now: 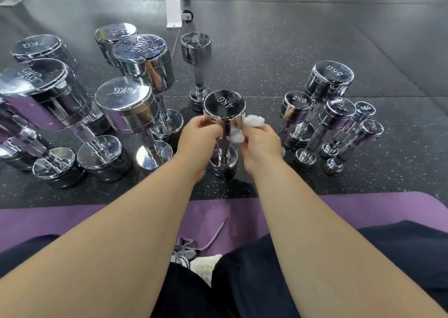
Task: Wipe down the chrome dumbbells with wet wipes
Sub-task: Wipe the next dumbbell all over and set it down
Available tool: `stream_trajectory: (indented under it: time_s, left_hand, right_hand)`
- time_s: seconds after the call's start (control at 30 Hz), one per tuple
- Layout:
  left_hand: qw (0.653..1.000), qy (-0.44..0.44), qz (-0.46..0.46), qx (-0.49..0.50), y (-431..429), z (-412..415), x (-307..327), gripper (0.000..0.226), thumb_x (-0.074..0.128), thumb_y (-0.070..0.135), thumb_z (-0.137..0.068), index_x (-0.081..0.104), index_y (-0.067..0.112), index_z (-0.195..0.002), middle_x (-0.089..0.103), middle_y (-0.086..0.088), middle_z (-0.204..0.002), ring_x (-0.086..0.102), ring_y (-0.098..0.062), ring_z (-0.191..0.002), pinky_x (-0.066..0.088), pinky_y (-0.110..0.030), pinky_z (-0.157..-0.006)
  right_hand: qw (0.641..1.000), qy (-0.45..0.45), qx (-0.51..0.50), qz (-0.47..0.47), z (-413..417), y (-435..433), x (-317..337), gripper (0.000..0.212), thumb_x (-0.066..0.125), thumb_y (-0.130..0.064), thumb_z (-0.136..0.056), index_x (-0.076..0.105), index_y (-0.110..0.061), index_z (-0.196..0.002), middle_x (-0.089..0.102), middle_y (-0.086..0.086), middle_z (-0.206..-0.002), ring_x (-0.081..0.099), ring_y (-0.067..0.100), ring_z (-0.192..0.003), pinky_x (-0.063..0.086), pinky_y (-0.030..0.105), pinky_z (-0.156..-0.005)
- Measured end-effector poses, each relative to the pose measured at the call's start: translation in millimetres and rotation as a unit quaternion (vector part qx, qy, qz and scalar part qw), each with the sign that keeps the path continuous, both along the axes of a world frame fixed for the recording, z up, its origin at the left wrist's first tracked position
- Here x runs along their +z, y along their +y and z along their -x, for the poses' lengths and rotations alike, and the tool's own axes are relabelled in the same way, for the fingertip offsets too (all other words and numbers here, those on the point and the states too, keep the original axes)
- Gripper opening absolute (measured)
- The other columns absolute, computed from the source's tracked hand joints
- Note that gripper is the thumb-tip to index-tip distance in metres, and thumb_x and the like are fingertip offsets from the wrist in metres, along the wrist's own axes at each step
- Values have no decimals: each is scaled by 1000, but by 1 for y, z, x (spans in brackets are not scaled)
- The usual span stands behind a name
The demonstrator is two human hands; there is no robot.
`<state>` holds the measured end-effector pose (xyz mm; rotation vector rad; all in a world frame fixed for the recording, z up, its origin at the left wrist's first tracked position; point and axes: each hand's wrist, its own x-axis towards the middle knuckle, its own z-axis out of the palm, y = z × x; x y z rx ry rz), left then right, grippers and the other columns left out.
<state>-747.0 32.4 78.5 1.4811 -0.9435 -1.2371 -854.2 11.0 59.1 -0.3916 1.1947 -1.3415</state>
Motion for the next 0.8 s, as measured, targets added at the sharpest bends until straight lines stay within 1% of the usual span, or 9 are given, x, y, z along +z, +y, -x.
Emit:
stream_trajectory:
  time_s: [0.07,0.17,0.27,0.37,0.47,0.57,0.63,0.73,0.8]
  left_hand:
    - [997,65,41,-15,-7,-1,0,58,64,11,-73,51,25,-128,69,1,-94,65,-13,-77,52,-26,-64]
    - [990,61,91,-86,-14,-5,-1,59,70,3,-80,51,29,-130,71,4,-98,65,-8,-83,53,-19,-70]
    - [989,8,93,-113,-18,-10,-16,43,81,17,-77,60,27,-113,71,11,-95,65,1,-87,48,-13,-71]
    - [991,-20,39,-124,-19,-7,-28,27,77,28,-83,62,26,-106,72,12,-97,66,2,-87,49,-17,-74]
    - [992,2,19,-128,-24,-2,-30,26,72,27,-86,70,12,-107,72,1,-96,67,-4,-82,52,-18,-68]
    - [994,20,30,-105,-32,-2,-26,18,74,30,-84,70,18,-98,71,5,-81,65,-6,-71,52,-25,-71]
    - [992,53,23,-111,-37,-2,-24,15,74,36,-84,70,24,-93,69,9,-82,63,-7,-79,49,-27,-81]
    - [987,86,18,-137,-41,-3,-25,22,67,44,-77,71,31,-95,63,2,-96,54,-18,-94,44,-33,-94]
    - [984,89,19,-156,-43,-7,-27,22,71,46,-78,70,34,-97,62,0,-102,56,-19,-96,43,-33,-91]
  right_hand:
    - [999,42,18,31,-3,-7,-9,33,46,12,-91,65,-15,-86,66,7,-81,61,17,-72,55,33,-75]
    - [994,55,68,65,-7,-12,-25,30,53,9,-86,75,-11,-84,71,15,-87,63,23,-80,54,43,-85]
    - [976,175,112,61,-6,-11,-45,26,56,-2,-86,78,-16,-85,71,0,-76,60,14,-73,53,35,-76]
    - [939,296,171,21,-5,-6,-58,24,55,-18,-82,78,-21,-88,65,-12,-64,54,13,-65,45,31,-65]
    - [962,203,180,18,-3,-12,-45,33,53,2,-86,73,-20,-71,58,-6,-53,46,14,-55,38,25,-54]
    - [975,101,179,80,-1,-26,-35,39,50,17,-82,73,-14,-83,62,4,-64,49,15,-59,42,24,-58]
    - [967,139,196,89,-3,-27,-42,36,52,14,-83,74,-15,-85,65,6,-75,52,19,-69,44,29,-69]
    - [935,266,231,42,-5,-23,-60,32,55,3,-88,74,-21,-81,64,-1,-67,51,17,-66,42,32,-67]
    - [954,209,213,22,-4,-27,-61,24,60,0,-89,76,-18,-90,71,1,-76,57,16,-69,46,29,-69]
